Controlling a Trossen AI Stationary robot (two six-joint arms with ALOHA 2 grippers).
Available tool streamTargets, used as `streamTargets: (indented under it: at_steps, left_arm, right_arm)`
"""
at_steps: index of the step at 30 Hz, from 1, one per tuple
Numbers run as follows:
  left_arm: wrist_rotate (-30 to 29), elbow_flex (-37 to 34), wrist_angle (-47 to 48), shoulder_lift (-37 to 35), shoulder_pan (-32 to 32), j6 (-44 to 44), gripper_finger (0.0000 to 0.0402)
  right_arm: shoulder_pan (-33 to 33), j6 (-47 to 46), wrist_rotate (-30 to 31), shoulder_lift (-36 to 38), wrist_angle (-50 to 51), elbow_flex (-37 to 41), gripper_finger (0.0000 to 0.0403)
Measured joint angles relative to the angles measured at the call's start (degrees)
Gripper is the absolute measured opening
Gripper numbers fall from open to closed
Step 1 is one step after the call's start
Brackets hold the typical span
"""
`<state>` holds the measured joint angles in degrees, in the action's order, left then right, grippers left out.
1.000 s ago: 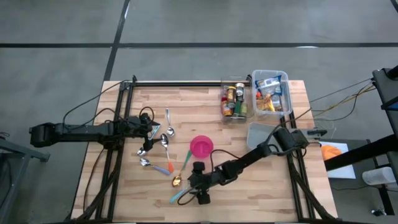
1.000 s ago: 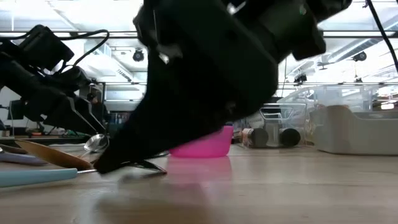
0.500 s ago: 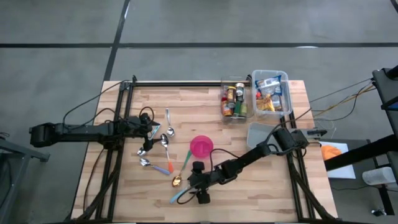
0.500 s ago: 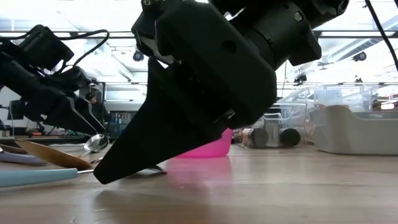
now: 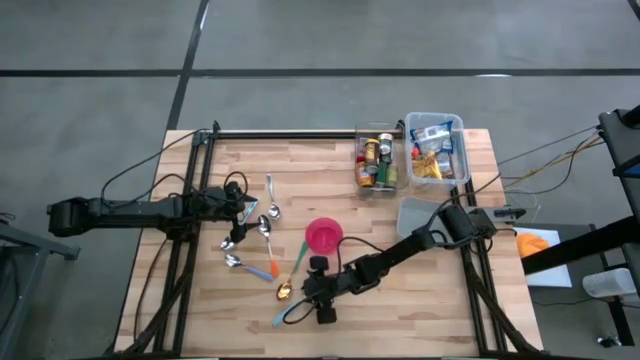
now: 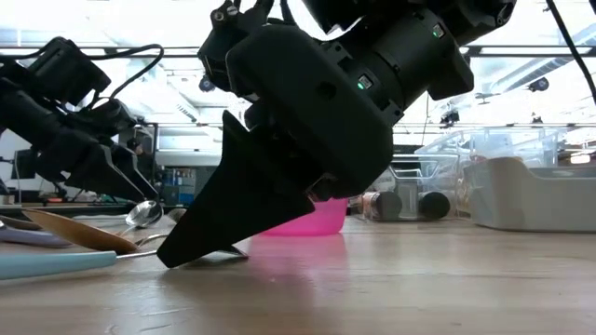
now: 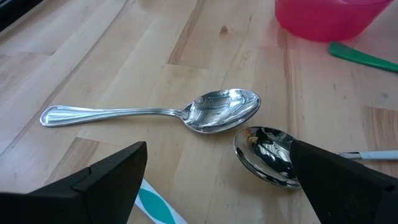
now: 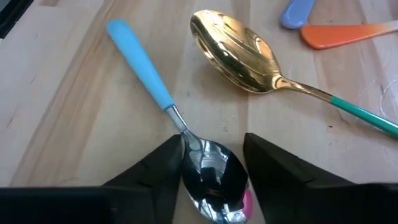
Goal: Pick & Place Food Item
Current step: Put the blue spoon into the gray bin
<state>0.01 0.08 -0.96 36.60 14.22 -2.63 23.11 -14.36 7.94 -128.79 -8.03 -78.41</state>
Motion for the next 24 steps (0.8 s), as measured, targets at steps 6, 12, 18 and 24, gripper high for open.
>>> streamTargets:
  at_steps: [6,12,18,24]
  left_arm:
    - [0.0,0.0,0.0,0.0,0.0,0.0,0.0396]
    - [0.0,0.0,0.0,0.0,0.0,0.0,0.0396]
    - [0.0,0.0,0.0,0.0,0.0,0.0,0.0396]
    - [0.0,0.0,0.0,0.0,0.0,0.0,0.0396]
  right_arm:
    - [0.0,-0.8,-0.2,0.0,0.0,0.0,0.0117]
    - [0.1,-1.1,-0.3,0.0,-0.2,0.0,0.0095]
    - [0.1,-1.1,-0.3,0.0,-0.1,0.0,0.0093]
    - [0.2,-1.1,-0.3,0.0,0.1,0.0,0.0092]
